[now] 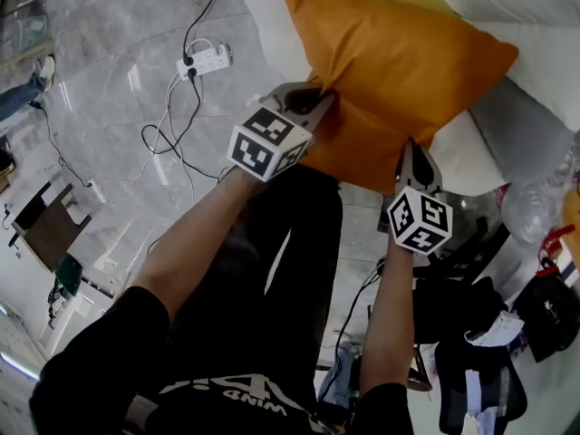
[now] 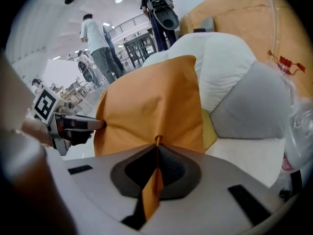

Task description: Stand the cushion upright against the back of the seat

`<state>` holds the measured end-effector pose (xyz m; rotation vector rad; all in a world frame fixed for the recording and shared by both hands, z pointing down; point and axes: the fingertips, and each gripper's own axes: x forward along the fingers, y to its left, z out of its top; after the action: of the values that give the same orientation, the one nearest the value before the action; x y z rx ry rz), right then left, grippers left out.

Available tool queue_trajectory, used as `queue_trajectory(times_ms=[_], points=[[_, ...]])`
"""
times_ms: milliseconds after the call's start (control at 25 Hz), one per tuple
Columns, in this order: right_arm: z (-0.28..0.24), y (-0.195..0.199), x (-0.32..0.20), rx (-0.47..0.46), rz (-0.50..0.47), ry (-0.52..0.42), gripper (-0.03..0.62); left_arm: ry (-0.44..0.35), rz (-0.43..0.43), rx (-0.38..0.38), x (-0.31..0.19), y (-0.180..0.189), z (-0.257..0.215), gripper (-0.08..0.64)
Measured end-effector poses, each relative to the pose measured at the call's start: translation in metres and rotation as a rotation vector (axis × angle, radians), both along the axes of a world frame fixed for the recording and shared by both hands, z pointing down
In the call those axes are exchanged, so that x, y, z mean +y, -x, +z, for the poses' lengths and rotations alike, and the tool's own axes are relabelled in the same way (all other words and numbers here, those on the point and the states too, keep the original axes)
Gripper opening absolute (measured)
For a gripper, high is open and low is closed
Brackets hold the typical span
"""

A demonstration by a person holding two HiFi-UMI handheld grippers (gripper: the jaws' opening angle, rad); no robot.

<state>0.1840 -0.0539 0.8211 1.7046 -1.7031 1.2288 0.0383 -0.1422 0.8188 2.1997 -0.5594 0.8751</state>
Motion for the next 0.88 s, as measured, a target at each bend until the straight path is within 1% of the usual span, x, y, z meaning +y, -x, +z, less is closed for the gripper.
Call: queue_trajectory(times_ms=[120, 240, 400, 520, 640, 720, 760, 880], points=[[-0.033, -0.011, -0.016, 0.005, 0.094, -0.101, 0.026, -0.110, 0.042, 0.040, -0.030, -0.020, -0.040, 0.014], [-0.062, -0.030, -0.045, 0.012, 0.165, -0.195, 0.026, -0.217, 0.093, 0.085, -0.067, -0.046, -0.076, 0.014], [-0.094, -0.067, -0.093, 0.066, 0.214, -0.316, 0.026, -0.391, 0.158, 0.152, -0.125, -0.090, -0.115, 0.014], [-0.111, -0.097, -0.125, 0.122, 0.243, -0.397, 0.026, -0.493, 0.184, 0.205, -0.159, -0.123, -0.135, 0.014], [-0.118, -0.124, -0.151, 0.170, 0.256, -0.448, 0.026, -0.591, 0.199, 0.244, -0.183, -0.149, -0.147, 0.014], [-0.119, -0.138, -0.164, 0.205, 0.258, -0.468, 0.026, -0.636, 0.203, 0.258, -0.194, -0.162, -0.150, 0.014], [-0.118, -0.143, -0.168, 0.218, 0.262, -0.475, 0.026, -0.645, 0.208, 0.260, -0.199, -0.168, -0.149, 0.014], [-0.110, -0.157, -0.176, 0.209, 0.293, -0.476, 0.026, -0.638, 0.237, 0.237, -0.210, -0.183, -0.138, 0.014]])
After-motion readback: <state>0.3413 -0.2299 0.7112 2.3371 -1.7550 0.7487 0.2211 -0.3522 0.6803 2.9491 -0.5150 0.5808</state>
